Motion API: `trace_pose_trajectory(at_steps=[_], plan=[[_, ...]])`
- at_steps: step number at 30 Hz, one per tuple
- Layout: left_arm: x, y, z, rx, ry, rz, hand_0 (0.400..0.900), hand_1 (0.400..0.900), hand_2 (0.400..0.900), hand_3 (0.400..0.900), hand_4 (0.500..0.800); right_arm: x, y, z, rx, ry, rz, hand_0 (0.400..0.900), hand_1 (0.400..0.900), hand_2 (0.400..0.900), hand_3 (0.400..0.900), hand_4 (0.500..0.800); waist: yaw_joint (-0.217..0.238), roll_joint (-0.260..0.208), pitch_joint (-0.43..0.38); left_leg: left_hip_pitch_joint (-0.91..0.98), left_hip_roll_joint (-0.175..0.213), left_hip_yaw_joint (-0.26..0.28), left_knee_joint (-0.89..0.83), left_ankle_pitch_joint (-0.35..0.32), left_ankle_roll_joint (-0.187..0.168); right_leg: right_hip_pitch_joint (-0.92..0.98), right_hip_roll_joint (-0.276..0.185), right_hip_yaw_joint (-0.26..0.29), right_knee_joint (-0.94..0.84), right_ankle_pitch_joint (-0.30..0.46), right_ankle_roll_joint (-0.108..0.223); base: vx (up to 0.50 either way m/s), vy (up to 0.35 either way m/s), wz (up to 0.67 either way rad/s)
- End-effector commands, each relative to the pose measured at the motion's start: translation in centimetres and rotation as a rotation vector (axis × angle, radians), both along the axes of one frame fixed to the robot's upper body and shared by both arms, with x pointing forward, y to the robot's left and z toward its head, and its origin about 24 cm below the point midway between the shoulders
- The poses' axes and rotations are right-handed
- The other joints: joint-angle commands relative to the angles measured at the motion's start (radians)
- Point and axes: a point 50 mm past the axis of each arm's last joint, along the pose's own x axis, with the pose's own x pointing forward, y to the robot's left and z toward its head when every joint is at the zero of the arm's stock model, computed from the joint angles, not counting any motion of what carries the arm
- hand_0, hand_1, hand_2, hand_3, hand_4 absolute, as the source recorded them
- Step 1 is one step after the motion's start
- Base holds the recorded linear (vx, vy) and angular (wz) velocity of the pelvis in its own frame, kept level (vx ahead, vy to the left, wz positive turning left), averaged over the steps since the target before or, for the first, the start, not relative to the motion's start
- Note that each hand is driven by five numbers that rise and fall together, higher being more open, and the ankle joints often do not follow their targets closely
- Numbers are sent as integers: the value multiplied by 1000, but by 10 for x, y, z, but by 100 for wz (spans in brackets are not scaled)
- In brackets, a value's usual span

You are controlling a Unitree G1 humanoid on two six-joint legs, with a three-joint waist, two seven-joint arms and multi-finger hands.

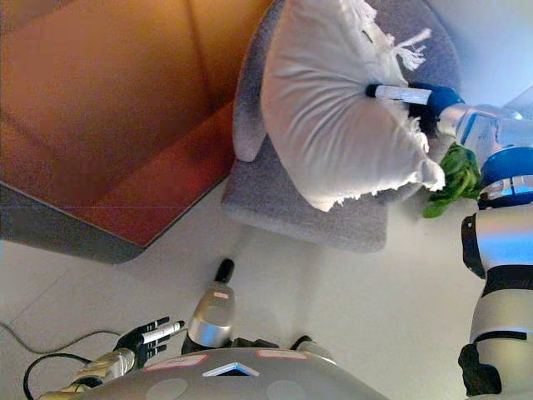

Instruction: Pick up the pillow and put it on the sofa.

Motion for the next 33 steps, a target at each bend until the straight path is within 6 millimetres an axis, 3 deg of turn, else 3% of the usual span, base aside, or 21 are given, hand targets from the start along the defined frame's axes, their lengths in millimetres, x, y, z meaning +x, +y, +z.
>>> trace_pose_trajectory(at_steps=[1, 4, 10, 15, 25, 26, 27, 33], plan=[[16, 13, 10, 16, -62, -79, 900, 900, 900, 900, 800, 10, -2, 108, 122, -471, -24, 400, 400, 400, 400, 500, 69, 65, -11, 70, 14, -25, -127, -23, 6, -109, -92, 15, 161, 12, 34, -379, -43, 2], [39, 3, 12, -24, -154, -84, 900, 900, 900, 900, 800, 6, -12, 115, 74, -502, -64, 400, 400, 400, 400, 500, 70, 120, 47, 6, -4, -44, -126, 3, 7, -181, -99, 20, 197, -8, 24, -375, 3, -1], [61, -7, 15, -67, -246, -54, 900, 900, 900, 900, 800, 1, -23, 123, -22, -492, -119, 400, 400, 400, 400, 500, 59, 199, 110, -70, -23, -49, -113, 29, 7, -283, -122, 40, 268, -36, 17, -197, 38, -9], [68, -7, 19, -89, -287, -32, 900, 900, 900, 900, 800, -3, -32, 130, -77, -488, -176, 400, 400, 400, 400, 500, 47, 222, 133, -94, -23, -36, -109, 40, 7, -325, -125, 54, 304, -50, 10, -108, 14, -12], [70, -2, 22, -90, -308, -7, 900, 900, 900, 900, 800, -18, -58, 143, -242, -448, -385, 400, 400, 400, 400, 500, 14, 223, 147, -90, -4, -6, -105, 46, -2, -352, -117, 83, 342, -64, -2, -39, -25, -13], [70, 0, 22, -88, -310, -4, 900, 900, 900, 900, 800, -21, -63, 146, -291, -449, -441, 516, 516, 516, 516, 569, 8, 221, 147, -85, -1, -2, -106, 46, -4, -349, -113, 87, 340, -64, -3, 0, -44, -13], [70, 0, 23, -85, -309, -3, 900, 900, 900, 900, 800, -24, -68, 147, -334, -441, -488, 900, 900, 900, 900, 800, 2, 218, 146, -77, 2, 2, -105, 44, -5, -343, -109, 89, 337, -64, -5, 9, -47, -11], [68, 3, 23, -75, -289, -6, 900, 900, 900, 900, 800, -36, -81, 157, -478, -388, -574, 900, 900, 900, 900, 800, -22, 192, 118, -25, 20, 26, -114, 39, -18, -273, -90, 97, 279, -52, -5, 40, -46, -11]])
